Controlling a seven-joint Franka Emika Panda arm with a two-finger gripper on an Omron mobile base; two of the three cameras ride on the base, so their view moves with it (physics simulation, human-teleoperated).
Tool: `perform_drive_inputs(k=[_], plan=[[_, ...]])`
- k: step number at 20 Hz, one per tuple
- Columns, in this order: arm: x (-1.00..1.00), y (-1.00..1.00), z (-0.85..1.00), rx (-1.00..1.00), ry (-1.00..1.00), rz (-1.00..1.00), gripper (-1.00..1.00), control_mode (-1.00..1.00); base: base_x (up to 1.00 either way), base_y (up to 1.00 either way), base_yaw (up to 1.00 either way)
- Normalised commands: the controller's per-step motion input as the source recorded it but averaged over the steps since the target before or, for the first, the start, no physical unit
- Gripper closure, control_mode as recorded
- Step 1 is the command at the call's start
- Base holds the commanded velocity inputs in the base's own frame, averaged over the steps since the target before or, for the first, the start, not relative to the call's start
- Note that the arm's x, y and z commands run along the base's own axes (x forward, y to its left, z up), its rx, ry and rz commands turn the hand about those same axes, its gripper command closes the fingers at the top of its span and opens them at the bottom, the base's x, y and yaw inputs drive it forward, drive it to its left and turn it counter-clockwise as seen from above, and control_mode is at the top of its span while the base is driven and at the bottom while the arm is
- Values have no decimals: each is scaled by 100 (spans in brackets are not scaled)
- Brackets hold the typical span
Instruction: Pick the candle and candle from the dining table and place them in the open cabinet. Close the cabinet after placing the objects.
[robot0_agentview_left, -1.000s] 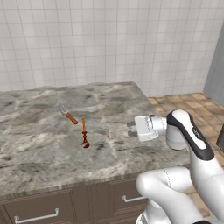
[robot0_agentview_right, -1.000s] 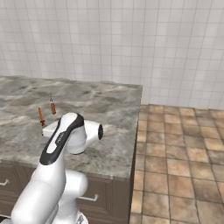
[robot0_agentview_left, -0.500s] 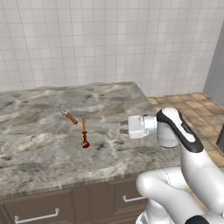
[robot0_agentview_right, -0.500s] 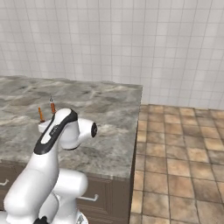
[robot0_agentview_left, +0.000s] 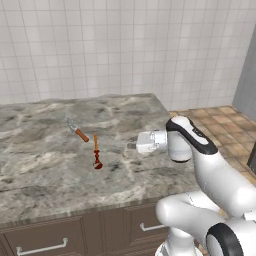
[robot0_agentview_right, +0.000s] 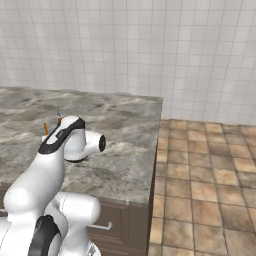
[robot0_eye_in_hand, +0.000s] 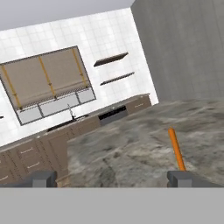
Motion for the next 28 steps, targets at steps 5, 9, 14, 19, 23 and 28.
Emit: perform_drive_inputs(k=[5,9,14,19,23,28], plan=[[20,8,-11,0,4,0,-100,-100,0,0,0],[4,12,-8,0,0,0,-100,-100,0,0,0],[0,32,-17,0,0,0,-100,-100,0,0,0],[4,33,-25,0,-1,0,-100,-100,0,0,0],[5,14,-7,0,-7,0,-100,-100,0,0,0],[6,6,-2,0,-7,0,-100,-100,0,0,0]])
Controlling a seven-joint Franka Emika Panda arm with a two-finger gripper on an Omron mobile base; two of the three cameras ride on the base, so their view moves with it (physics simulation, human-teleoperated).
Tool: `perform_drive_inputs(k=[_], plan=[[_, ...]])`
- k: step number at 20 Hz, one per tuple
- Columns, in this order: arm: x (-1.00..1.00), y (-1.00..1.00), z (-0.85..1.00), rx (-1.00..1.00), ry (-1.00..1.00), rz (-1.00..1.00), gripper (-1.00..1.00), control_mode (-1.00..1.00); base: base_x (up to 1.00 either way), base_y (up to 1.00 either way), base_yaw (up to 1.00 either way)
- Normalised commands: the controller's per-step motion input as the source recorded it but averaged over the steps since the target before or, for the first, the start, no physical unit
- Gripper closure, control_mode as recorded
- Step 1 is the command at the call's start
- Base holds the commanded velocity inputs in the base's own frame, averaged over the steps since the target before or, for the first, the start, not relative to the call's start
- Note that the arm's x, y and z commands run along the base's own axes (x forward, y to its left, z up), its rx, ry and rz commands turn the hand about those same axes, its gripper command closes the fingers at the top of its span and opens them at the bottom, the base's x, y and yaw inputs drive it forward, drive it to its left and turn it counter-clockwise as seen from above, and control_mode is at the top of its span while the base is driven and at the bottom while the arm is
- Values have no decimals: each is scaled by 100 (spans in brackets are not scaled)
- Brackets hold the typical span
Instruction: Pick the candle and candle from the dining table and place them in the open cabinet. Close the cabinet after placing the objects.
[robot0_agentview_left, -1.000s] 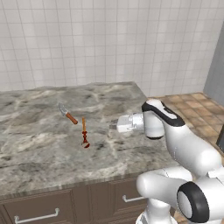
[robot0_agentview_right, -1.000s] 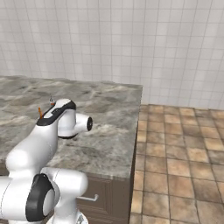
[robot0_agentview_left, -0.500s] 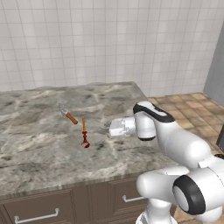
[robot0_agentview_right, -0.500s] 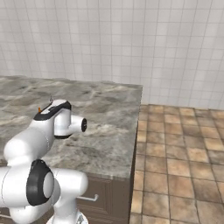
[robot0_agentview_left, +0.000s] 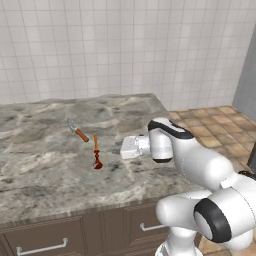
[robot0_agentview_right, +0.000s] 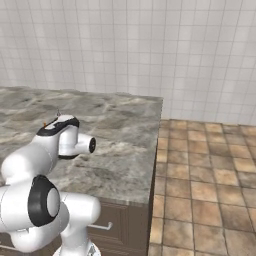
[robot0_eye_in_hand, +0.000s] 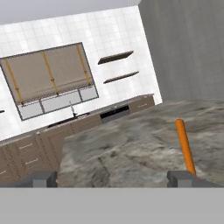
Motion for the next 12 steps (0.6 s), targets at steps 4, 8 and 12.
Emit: perform_drive_inputs(k=[4,8,12], plan=[[12,12,-6,0,-5,0,-100,-100,0,0,0],[21,16,-3,0,0,0,-100,-100,0,0,0],[27,16,0,0,0,0,-100,-100,0,0,0]])
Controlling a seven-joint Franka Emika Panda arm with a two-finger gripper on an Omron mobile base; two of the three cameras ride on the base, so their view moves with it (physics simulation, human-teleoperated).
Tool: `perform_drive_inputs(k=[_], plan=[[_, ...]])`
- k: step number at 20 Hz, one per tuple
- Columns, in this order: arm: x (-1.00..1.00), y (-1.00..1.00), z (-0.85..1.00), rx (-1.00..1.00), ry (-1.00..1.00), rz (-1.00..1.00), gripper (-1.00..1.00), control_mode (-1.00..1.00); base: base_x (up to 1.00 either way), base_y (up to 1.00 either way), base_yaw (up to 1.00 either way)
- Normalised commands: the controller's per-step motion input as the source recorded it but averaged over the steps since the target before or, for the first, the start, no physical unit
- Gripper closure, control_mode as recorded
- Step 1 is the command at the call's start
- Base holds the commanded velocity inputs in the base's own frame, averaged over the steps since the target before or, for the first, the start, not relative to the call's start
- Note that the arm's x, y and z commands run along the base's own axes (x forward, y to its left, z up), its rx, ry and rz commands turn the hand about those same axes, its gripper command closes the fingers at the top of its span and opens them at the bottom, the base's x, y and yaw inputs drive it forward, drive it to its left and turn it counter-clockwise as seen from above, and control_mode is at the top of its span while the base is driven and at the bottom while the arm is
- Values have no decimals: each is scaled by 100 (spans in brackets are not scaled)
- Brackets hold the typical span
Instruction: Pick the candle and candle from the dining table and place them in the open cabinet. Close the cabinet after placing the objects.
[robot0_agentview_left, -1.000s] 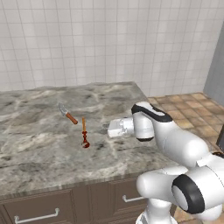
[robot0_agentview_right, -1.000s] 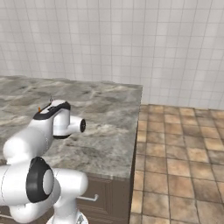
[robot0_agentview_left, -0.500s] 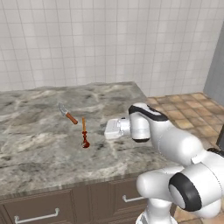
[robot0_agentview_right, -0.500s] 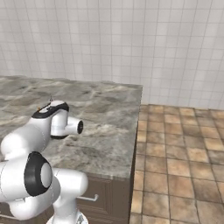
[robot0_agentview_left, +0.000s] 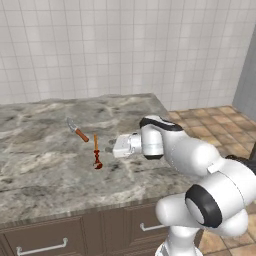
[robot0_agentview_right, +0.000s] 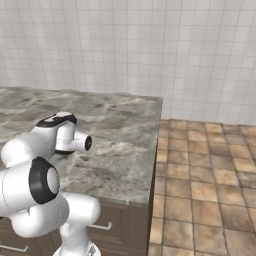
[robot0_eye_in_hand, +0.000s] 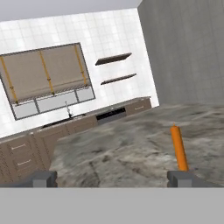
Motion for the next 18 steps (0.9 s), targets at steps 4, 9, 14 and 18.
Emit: perform_drive_inputs(k=[4,9,14,18], plan=[[26,17,-4,0,0,0,-100,-100,0,0,0],[19,15,-12,0,0,0,-100,-100,0,0,0],[25,18,-14,0,0,0,-100,-100,0,0,0],[24,11,-9,0,0,0,-100,-100,0,0,0]])
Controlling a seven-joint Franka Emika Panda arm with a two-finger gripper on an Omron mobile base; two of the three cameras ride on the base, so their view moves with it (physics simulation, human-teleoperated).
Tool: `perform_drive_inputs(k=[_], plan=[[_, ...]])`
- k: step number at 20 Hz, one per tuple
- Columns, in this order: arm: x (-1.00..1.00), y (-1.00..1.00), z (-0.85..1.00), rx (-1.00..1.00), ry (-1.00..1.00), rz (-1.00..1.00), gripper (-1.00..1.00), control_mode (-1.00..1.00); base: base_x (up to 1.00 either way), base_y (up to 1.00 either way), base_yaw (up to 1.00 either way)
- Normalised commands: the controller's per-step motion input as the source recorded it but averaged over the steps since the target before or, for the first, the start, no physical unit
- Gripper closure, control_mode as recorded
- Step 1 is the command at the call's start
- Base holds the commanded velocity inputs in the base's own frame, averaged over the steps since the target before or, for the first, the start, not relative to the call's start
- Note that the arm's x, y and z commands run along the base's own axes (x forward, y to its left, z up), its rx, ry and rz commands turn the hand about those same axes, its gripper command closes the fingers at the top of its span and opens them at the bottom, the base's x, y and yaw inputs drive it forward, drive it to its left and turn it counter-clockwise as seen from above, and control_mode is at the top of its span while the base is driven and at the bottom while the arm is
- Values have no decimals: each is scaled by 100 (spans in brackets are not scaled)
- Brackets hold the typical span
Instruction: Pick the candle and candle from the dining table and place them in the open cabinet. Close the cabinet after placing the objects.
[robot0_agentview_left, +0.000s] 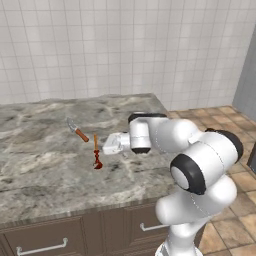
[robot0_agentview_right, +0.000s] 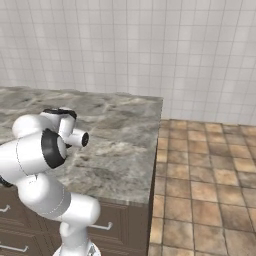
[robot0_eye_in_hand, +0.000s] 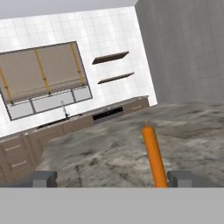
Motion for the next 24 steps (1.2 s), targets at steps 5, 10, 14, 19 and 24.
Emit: perform_drive_inputs(k=[5,10,14,19,24], plan=[[22,5,-9,0,0,0,-100,-100,0,0,0],[23,6,-13,0,0,0,-100,-100,0,0,0],[30,13,-20,0,0,0,-100,-100,0,0,0],[23,17,-21,0,0,0,-100,-100,0,0,0],[27,18,-19,0,0,0,-100,-100,0,0,0]])
